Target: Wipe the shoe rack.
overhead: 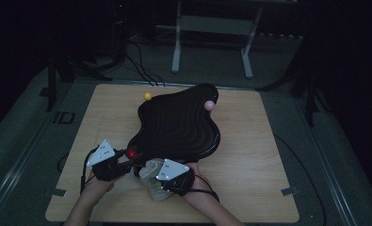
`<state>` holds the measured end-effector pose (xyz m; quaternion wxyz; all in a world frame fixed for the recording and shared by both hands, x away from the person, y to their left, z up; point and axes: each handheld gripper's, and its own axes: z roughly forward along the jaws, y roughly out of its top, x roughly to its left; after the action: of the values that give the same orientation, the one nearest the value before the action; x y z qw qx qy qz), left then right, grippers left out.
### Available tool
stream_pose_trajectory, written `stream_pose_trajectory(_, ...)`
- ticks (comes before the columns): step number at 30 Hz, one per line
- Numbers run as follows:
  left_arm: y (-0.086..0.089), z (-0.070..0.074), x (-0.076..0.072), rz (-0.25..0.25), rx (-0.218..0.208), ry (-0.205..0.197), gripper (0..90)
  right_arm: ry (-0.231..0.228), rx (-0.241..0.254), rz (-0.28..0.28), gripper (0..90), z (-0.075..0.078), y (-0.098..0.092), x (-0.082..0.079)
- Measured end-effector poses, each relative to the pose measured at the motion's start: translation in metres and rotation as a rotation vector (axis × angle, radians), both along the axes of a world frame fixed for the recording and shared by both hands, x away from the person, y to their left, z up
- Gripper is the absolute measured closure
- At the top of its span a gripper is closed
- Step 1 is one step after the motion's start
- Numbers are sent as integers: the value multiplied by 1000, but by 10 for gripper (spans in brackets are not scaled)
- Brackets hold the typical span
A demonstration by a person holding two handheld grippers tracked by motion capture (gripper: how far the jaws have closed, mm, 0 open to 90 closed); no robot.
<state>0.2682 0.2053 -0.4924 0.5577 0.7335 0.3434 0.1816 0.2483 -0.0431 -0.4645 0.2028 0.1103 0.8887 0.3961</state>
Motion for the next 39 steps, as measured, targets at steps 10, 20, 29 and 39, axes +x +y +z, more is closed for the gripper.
stream_pose_trajectory(10,0,0,0,1,1,2,596,18,-24,33,681,-9,20,4)
stream_pose_trajectory(20,0,1,0,2,3,5,596,44,-57,39,680,-19,33,10)
stream_pose_trajectory(29,0,1,0,3,2,6,596,28,-92,34,684,-29,46,11)
stream_pose_trajectory(39,0,0,0,3,0,6,595,-26,-104,-4,683,-35,62,6)
